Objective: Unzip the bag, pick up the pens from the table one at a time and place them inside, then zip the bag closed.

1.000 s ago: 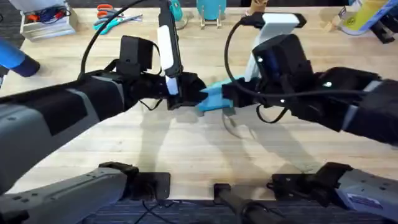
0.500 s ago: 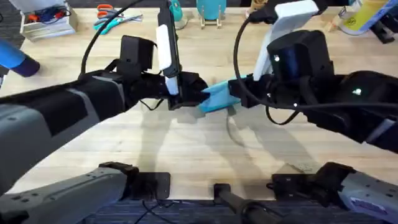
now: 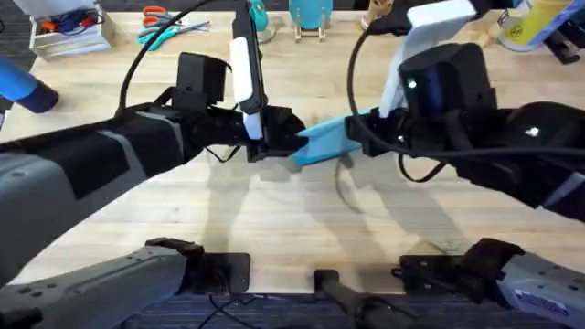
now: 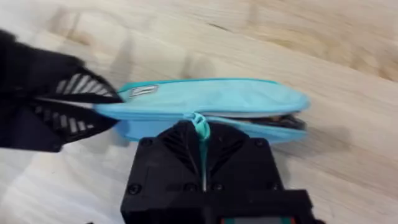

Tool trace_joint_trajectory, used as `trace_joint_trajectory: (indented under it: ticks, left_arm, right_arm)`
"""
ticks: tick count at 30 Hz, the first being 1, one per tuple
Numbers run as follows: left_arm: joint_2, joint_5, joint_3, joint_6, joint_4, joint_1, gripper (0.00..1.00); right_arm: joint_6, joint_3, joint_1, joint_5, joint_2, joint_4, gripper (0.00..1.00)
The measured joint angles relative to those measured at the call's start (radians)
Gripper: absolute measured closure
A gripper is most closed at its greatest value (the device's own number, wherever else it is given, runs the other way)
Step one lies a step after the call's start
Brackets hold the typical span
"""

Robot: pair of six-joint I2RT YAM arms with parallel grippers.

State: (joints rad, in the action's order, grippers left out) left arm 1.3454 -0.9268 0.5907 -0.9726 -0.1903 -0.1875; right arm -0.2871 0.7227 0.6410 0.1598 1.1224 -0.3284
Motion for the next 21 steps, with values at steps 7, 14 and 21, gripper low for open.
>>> trace_joint_trajectory:
  ticks: [7,14,21]
  left_arm:
    - [0.000,0.002,0.000,0.000,0.000,0.000,0.958]
    - [0.000,0.003,0.000,0.000,0.000,-0.001,0.958]
    - [0.000,0.004,0.000,0.000,0.000,-0.001,0.958]
  right_arm:
    - [0.001,0.000,-0.094,0.007,-0.006,-0.028,0.968]
    - [0.004,0.000,-0.194,0.000,-0.006,-0.038,0.967]
    - [0.004,0.000,-0.270,-0.001,-0.006,-0.056,0.967]
